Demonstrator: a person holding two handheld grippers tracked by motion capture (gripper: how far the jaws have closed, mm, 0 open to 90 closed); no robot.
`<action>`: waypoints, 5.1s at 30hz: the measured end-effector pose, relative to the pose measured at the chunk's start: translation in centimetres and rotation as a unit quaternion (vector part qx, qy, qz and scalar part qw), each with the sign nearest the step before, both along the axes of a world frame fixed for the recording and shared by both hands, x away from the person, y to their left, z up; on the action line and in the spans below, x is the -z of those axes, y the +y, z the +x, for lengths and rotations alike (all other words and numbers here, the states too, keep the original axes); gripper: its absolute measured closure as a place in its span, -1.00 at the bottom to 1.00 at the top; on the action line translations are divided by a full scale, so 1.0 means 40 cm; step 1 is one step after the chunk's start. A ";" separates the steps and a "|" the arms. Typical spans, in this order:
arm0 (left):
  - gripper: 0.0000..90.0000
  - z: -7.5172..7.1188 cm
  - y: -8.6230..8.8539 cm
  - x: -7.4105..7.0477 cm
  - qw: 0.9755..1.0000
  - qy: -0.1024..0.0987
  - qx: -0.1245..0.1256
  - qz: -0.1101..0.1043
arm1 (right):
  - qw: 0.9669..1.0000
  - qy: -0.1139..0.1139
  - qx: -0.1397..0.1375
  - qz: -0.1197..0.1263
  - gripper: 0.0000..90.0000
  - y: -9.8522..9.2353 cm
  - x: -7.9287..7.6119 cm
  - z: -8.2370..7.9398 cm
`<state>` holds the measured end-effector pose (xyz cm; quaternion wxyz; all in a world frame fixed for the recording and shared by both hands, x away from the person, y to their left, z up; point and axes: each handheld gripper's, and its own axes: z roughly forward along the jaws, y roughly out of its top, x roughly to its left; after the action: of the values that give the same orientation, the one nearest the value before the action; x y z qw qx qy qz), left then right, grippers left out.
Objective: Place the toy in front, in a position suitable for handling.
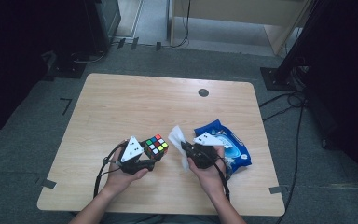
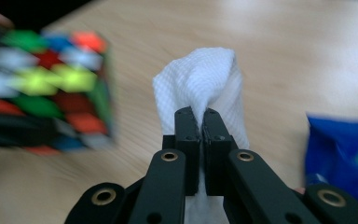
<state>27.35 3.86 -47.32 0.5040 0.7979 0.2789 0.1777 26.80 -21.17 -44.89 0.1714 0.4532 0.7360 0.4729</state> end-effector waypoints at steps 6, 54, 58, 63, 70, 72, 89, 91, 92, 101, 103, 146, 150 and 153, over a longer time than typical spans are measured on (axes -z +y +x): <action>-0.25 -0.016 -0.027 0.005 1.000 -0.005 0.014 0.013 | 0.996 -0.053 -0.061 0.030 0.97 0.067 -0.091 -0.070; -0.24 -0.032 -0.024 -0.026 0.999 -0.022 0.023 0.004 | 0.999 -0.034 -0.002 -0.027 0.96 0.028 0.018 -0.012; -0.24 -0.012 0.002 -0.030 1.000 -0.005 0.011 -0.013 | 0.999 -0.019 0.023 -0.030 0.96 -0.013 0.046 0.011; -0.24 -0.002 0.019 -0.032 1.000 -0.003 -0.007 -0.020 | 0.999 -0.020 0.031 0.003 0.66 -0.041 0.032 0.014; -0.24 -0.007 0.010 -0.030 1.000 -0.011 -0.008 -0.013 | 0.995 0.008 0.006 0.100 -0.11 -0.010 -0.017 -0.009; -0.24 -0.011 0.003 -0.028 1.000 -0.015 -0.007 -0.007 | 0.994 0.022 -0.006 0.111 -0.27 0.021 -0.032 -0.022; -0.25 -0.055 -0.053 -0.022 0.998 -0.051 0.007 0.024 | 0.989 0.100 -0.021 0.107 -0.26 0.113 -0.011 -0.023; -0.25 -0.055 -0.054 -0.022 0.999 -0.049 0.008 0.021 | 0.989 0.098 -0.023 0.110 -0.25 0.111 -0.010 -0.023; -0.25 -0.055 -0.053 -0.022 0.999 -0.048 0.009 0.019 | 0.989 0.098 -0.023 0.109 -0.25 0.111 -0.011 -0.024; -0.27 -0.046 -0.057 -0.017 0.999 -0.036 0.027 0.031 | 0.986 0.120 -0.030 0.114 -0.23 0.097 -0.010 -0.014; -0.28 -0.043 -0.056 -0.013 0.999 -0.028 0.031 0.034 | 0.985 0.121 -0.029 0.117 -0.23 0.093 -0.010 -0.012; -0.25 -0.041 -0.037 -0.021 0.999 -0.039 0.023 -0.004 | 0.989 0.067 -0.034 0.128 -0.23 0.098 -0.016 -0.033; -0.38 -0.052 -0.034 -0.016 0.996 -0.079 0.038 0.009 | 0.990 0.069 -0.042 0.113 -0.23 0.089 -0.033 -0.026; -0.53 -0.042 -0.028 -0.007 0.996 -0.071 0.052 0.019 | 0.991 0.078 -0.049 0.100 -0.23 0.073 -0.049 -0.019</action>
<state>25.69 2.74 -47.05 0.5154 0.8063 0.1974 0.2130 26.06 -18.26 -42.95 0.0440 0.4666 0.7176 0.5151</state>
